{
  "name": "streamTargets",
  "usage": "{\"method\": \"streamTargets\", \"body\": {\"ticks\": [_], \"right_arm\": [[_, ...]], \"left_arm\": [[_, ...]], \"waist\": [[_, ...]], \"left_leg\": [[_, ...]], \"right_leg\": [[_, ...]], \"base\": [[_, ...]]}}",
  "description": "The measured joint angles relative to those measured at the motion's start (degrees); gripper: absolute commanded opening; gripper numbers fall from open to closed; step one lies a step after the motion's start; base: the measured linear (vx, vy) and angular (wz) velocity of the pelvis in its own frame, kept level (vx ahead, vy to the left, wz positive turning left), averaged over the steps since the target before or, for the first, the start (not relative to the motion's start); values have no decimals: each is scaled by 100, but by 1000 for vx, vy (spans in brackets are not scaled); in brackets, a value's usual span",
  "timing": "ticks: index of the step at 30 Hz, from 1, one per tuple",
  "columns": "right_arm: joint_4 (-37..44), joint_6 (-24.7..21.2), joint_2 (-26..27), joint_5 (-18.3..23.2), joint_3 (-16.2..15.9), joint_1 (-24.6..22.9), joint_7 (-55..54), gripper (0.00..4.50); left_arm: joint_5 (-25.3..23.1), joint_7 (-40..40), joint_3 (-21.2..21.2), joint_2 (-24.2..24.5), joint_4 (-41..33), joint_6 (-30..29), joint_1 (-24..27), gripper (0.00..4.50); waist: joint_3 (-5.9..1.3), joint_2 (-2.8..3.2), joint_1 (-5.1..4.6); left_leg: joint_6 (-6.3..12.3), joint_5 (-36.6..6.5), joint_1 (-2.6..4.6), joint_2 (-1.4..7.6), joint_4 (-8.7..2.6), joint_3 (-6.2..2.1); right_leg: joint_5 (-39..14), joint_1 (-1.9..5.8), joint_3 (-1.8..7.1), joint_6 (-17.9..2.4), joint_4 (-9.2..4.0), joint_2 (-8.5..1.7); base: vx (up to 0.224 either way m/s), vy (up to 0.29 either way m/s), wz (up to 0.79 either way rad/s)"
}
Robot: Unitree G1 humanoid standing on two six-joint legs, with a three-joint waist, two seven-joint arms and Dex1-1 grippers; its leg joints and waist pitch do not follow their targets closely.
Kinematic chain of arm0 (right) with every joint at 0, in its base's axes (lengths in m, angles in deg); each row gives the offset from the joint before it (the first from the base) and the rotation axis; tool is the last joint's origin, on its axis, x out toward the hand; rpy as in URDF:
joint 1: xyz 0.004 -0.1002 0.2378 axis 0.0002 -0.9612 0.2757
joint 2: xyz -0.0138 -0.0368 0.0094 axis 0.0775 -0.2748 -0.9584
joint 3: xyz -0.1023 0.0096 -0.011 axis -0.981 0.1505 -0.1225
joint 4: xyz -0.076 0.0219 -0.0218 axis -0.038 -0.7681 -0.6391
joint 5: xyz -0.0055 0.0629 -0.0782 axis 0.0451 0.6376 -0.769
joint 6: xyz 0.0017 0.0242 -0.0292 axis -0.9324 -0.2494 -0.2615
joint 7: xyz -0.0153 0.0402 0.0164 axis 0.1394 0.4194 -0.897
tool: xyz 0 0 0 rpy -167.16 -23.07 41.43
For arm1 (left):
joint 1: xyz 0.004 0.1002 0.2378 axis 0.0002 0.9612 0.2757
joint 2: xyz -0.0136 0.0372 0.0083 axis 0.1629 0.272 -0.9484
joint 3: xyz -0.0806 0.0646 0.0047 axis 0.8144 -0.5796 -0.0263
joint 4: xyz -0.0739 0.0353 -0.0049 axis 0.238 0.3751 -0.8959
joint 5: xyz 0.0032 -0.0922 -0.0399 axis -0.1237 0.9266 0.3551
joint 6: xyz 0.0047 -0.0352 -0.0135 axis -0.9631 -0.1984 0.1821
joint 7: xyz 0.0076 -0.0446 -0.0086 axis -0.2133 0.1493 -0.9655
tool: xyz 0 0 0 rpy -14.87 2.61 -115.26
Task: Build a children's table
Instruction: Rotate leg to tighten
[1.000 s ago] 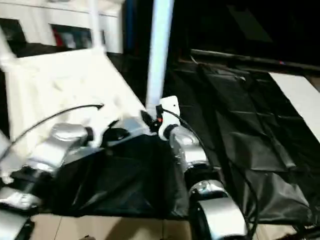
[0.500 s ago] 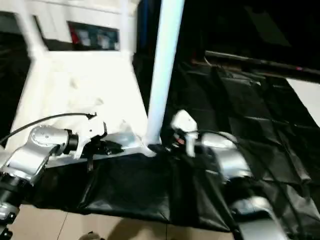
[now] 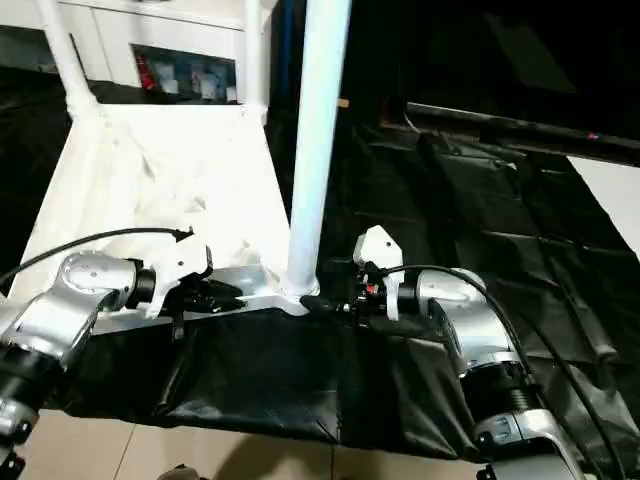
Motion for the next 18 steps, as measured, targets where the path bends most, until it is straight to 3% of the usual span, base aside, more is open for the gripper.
{"method": "streamTargets", "body": {"ticks": [4,6,11,18], "right_arm": [[43,-14,-2,2,-29,-5,-3,343],[51,-15,-3,2,-36,-6,-2,343],[50,29,6,-53,-127,7,-72,343],[-499,152,255,-468,-330,307,-490,343]], "left_arm": [[5,49,-2,10,179,74,-71,62],[4,62,-10,11,249,72,-109,28],[6,234,-80,58,317,-113,-202,6],[24,312,-80,101,318,-220,-237,6]], "waist": [[0,0,-8],[0,0,-9],[-1,3,-29],[-1,3,-69]], "left_leg": [[-1,0,0,0,0,-1],[-2,0,2,1,0,-3],[-3,1,7,1,0,-5],[-11,5,5,1,0,-8]], "right_leg": [[-1,0,0,2,17,0],[-3,-1,-1,5,24,0],[-5,-1,-1,9,28,1],[-2,-3,-2,5,33,3]], "base": [[0,0,0],[0,0,0],[0,0,0],[0,0,0]]}}
